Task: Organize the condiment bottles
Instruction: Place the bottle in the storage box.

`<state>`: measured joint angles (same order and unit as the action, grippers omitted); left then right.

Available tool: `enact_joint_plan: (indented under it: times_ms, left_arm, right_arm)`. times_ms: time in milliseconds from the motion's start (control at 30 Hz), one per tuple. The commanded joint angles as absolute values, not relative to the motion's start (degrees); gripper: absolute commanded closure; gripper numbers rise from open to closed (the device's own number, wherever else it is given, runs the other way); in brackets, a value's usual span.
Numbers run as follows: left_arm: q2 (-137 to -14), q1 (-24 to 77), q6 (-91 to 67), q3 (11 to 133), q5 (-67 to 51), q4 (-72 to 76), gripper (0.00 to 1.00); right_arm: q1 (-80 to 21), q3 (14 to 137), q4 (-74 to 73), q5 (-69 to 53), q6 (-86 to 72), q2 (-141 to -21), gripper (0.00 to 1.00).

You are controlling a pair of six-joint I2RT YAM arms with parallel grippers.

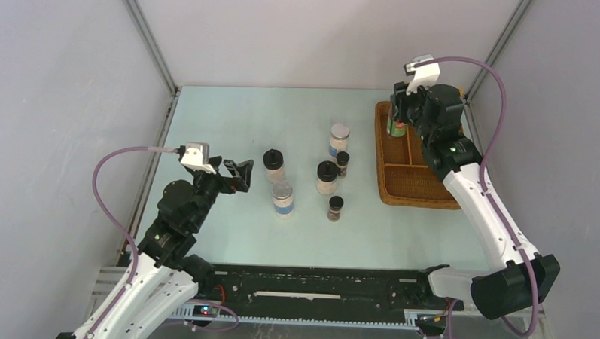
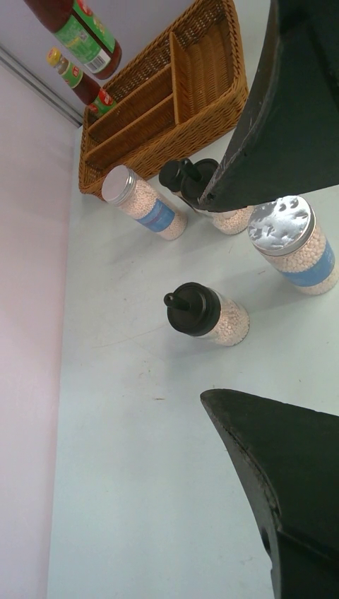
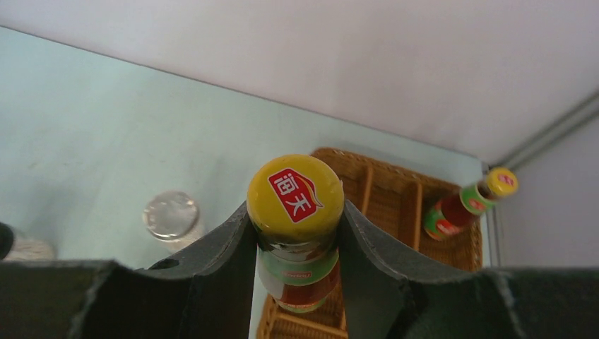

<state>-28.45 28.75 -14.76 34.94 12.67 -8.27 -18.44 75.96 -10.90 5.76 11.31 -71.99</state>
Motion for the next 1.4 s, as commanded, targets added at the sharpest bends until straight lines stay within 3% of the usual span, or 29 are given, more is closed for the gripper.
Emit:
enact_joint_plan:
  times_ms: [0, 533, 1367]
  left_arm:
    - [-28.1, 29.0, -14.5, 38.7, 11.7, -8.2, 0.0]
    - [-27.5, 29.0, -14.2, 38.1, 12.2, -8.5, 0.0]
    - [-27.8, 29.0, -13.0, 38.6, 12.9, -8.7, 0.0]
  right_arm:
    - [-14.1, 74.9, -1.2, 8.5, 9.7, -67.8, 1.0]
    - [1.9, 66.1, 8.4, 8.1, 1.7, -68.9, 1.0]
    - [11.2, 65.0, 21.0, 7.4, 0.9, -80.9, 1.0]
